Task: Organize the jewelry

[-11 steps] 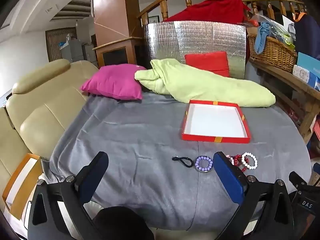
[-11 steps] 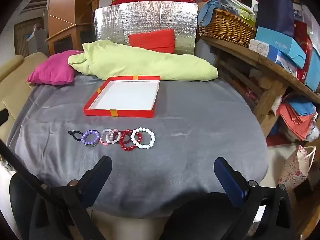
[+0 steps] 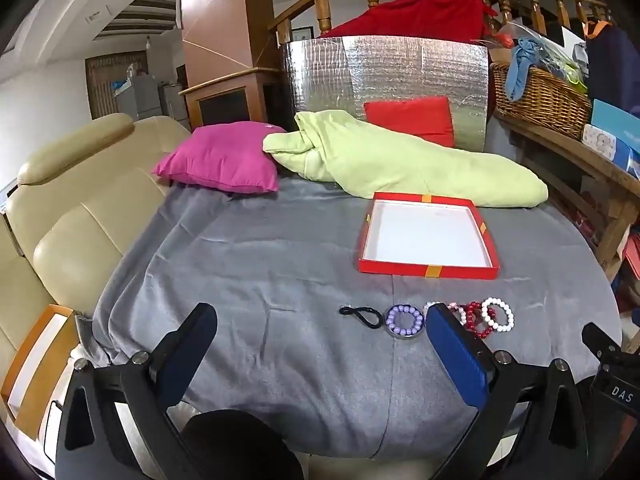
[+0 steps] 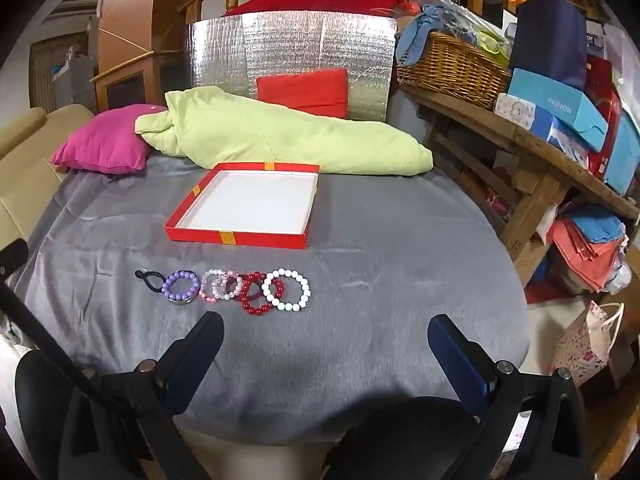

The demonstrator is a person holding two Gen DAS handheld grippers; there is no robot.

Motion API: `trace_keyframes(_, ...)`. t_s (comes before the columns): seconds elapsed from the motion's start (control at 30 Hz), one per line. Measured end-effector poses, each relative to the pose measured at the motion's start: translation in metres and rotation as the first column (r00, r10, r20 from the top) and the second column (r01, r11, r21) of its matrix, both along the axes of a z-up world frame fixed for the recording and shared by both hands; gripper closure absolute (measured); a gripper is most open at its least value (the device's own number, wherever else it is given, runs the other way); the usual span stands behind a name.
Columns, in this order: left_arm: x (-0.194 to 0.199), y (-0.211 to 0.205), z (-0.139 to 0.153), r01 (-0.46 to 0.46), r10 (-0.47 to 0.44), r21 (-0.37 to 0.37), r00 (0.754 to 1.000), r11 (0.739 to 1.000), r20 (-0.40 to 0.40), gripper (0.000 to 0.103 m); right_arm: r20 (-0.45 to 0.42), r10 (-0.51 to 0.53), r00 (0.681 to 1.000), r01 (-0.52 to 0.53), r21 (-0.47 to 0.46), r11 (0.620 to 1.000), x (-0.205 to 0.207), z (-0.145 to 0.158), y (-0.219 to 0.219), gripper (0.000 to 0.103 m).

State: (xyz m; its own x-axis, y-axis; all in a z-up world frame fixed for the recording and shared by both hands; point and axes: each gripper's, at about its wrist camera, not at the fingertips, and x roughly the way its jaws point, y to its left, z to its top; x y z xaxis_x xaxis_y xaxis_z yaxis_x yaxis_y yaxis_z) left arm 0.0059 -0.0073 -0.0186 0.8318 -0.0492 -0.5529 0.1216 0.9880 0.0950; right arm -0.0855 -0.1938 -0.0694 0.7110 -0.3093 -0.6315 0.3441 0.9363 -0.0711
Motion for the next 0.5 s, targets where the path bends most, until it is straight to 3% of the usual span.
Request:
trace_keyframes(0.13,0.002,0.000,0.003,0.000,0.000,-0.004,1.000,1.000,-0.001,0.000,0.007,-0.005,1.000,0.005,-0.007,1.000,-0.003,0.003,-0.029,0.000)
trace_keyframes(0.5,0.000,-0.003,0.001,0.000,0.000,0.002,1.000,1.000,-0.007,0.000,-0.006,-0.012,1.000,0.012,0.014,1.000,-0.002,-0.003,-0.044,0.000)
